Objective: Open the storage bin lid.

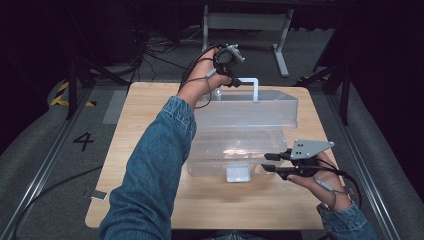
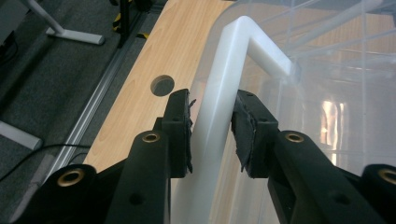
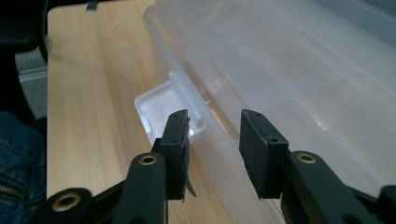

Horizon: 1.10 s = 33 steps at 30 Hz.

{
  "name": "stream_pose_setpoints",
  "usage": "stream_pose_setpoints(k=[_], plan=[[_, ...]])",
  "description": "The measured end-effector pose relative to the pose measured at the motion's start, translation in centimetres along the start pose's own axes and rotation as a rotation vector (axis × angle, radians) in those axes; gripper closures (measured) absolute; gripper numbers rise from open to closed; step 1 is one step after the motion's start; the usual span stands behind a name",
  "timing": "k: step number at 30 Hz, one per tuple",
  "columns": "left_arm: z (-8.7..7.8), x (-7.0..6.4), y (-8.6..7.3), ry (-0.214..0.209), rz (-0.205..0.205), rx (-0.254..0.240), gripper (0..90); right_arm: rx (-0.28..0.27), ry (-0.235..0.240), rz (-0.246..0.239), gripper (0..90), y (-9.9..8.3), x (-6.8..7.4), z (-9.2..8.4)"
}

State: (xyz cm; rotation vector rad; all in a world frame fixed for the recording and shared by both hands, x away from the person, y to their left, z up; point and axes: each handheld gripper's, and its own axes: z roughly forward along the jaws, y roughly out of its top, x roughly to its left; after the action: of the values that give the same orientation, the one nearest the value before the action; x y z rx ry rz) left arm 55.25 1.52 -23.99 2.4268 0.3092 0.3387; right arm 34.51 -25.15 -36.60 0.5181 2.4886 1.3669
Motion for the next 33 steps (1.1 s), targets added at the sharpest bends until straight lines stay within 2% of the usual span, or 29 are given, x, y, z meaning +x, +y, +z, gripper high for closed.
stream_pose_setpoints(k=[2,3,4,5,7,10,12,15,16,18,21,26,27,30,31,32,33], plan=[[0.0,0.0,0.0,0.0,0.0,0.001,68.8,-0.017,-0.012,0.01,67.7,0.1,-0.1,-0.3],[0.0,0.0,0.0,-0.001,0.0,0.001,68.9,-0.041,-0.037,0.029,73.5,0.2,-0.5,-0.9],[0.0,0.0,0.0,0.0,0.001,0.002,68.9,-0.041,-0.037,0.029,73.5,0.2,-0.5,-0.9],[0.0,0.0,0.0,0.0,0.002,0.002,68.9,-0.048,-0.057,0.039,77.3,0.1,-0.6,-1.2],[0.0,0.0,0.0,-0.002,0.0,-0.001,68.9,-0.089,-0.089,0.085,84.3,0.0,-1.1,-1.9],[0.0,0.0,0.0,-0.001,0.0,0.001,68.9,-0.134,-0.142,0.123,90.0,0.0,-1.7,-2.5],[0.0,0.0,0.0,-0.002,-0.002,0.002,68.9,-0.146,-0.188,0.155,90.0,-0.1,-2.1,-2.7],[0.0,0.0,0.0,-0.003,0.002,0.003,68.9,-0.155,-0.23,0.19,90.0,-0.3,-2.7,-2.6],[0.0,0.0,0.0,-0.003,0.002,0.003,68.9,-0.155,-0.23,0.19,90.0,-0.3,-2.7,-2.6],[0.0,-0.1,0.0,-0.004,0.0,0.003,69.0,-0.172,-0.27,0.232,90.0,-0.7,-3.4,-2.6],[0.0,-0.1,0.0,-0.006,0.001,0.003,69.0,-0.183,-0.298,0.258,90.0,-1.0,-4.0,-2.7],[0.0,-0.1,-0.1,-0.013,-0.003,0.0,68.9,-0.22,-0.341,0.261,90.0,-1.1,-4.6,-2.7],[0.0,-0.2,-0.2,-0.015,-0.019,-0.013,68.7,-0.238,-0.35,0.257,90.0,-1.1,-4.5,-2.8],[-0.3,0.0,-0.5,-0.004,-0.032,-0.015,67.8,-0.255,-0.367,0.249,90.0,-1.1,-4.5,-3.1],[-0.4,-0.1,-0.7,-0.006,-0.057,-0.027,66.8,-0.264,-0.371,0.245,90.0,-1.2,-4.5,-3.1],[-0.5,0.0,-0.8,-0.008,-0.068,-0.03,62.6,-0.269,-0.372,0.249,90.0,-1.2,-4.5,-3.1],[-0.5,-0.2,-0.9,-0.011,-0.098,-0.042,57.2,-0.272,-0.372,0.246,90.0,-1.2,-4.5,-3.0]])
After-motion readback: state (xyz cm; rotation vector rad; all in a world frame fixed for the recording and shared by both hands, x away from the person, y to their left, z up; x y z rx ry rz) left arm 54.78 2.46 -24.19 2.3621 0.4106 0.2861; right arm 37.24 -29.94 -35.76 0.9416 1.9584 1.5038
